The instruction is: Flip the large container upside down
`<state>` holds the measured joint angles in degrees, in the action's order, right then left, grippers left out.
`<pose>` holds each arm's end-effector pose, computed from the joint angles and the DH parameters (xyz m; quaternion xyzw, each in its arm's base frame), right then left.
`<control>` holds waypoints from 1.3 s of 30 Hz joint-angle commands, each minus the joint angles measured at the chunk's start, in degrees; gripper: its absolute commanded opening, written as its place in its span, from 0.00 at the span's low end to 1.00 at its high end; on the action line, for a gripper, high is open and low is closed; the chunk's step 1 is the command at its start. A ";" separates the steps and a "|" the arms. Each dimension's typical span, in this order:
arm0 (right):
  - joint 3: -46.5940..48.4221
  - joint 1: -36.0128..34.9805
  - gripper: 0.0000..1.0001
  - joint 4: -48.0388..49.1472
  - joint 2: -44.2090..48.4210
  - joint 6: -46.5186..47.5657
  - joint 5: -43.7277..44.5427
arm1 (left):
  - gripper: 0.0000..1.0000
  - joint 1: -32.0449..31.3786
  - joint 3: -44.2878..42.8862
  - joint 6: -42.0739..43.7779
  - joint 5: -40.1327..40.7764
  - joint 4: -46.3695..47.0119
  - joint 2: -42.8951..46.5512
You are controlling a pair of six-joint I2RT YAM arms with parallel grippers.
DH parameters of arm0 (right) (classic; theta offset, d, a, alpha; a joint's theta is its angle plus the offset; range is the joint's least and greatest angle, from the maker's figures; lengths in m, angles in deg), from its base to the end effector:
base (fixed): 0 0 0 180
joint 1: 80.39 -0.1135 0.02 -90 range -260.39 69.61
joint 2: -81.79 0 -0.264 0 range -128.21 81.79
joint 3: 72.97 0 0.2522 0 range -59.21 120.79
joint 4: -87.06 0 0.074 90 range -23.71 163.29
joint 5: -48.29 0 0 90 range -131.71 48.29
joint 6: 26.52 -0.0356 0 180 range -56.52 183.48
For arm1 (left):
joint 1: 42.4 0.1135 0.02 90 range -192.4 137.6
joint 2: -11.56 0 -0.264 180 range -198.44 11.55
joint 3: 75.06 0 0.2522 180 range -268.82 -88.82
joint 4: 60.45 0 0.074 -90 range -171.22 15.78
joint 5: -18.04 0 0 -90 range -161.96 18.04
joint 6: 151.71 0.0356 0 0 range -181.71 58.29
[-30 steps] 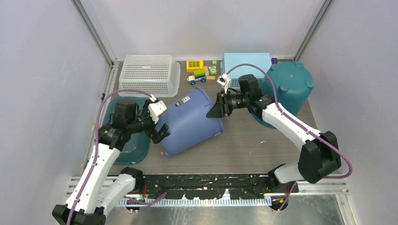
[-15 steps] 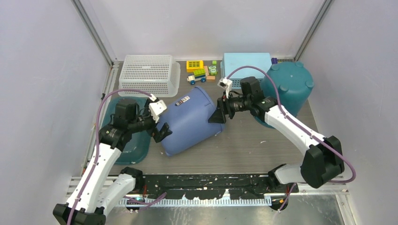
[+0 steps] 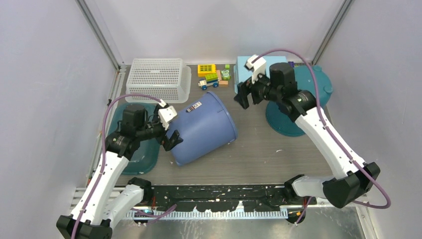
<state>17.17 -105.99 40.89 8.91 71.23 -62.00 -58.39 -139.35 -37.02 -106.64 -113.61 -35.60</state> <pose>0.2446 0.1309 0.3887 -0.3290 0.7864 0.2275 0.4707 0.1531 -0.0649 0.3206 0.4225 0.7506 -0.2320 0.4520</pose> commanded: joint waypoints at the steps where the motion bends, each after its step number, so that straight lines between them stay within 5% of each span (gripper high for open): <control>1: 8.90 1.21 0.87 1.68 -1.78 7.19 29.47 | 1.00 0.26 0.78 0.10 -1.95 -2.43 -1.00; 7: 16.68 9.19 0.87 3.30 -11.80 7.56 36.14 | 1.00 0.26 0.54 0.20 -1.97 -2.66 -1.10; 17: 16.79 18.14 0.86 1.87 -19.84 8.22 37.09 | 1.00 0.26 0.25 0.13 -2.51 -3.05 -0.85; 29: 3.70 23.03 0.84 1.92 -9.21 12.10 34.91 | 1.00 0.25 -0.09 0.21 -3.19 -2.96 -1.70; 39: 16.64 17.41 0.82 -6.29 0.12 0.91 13.44 | 1.00 0.26 -0.36 -0.09 -2.45 -3.08 -2.06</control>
<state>27.42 -84.03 37.00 1.19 77.99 -38.36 -58.13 -139.43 -36.80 -107.67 -113.37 -36.58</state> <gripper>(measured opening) 0.823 0.996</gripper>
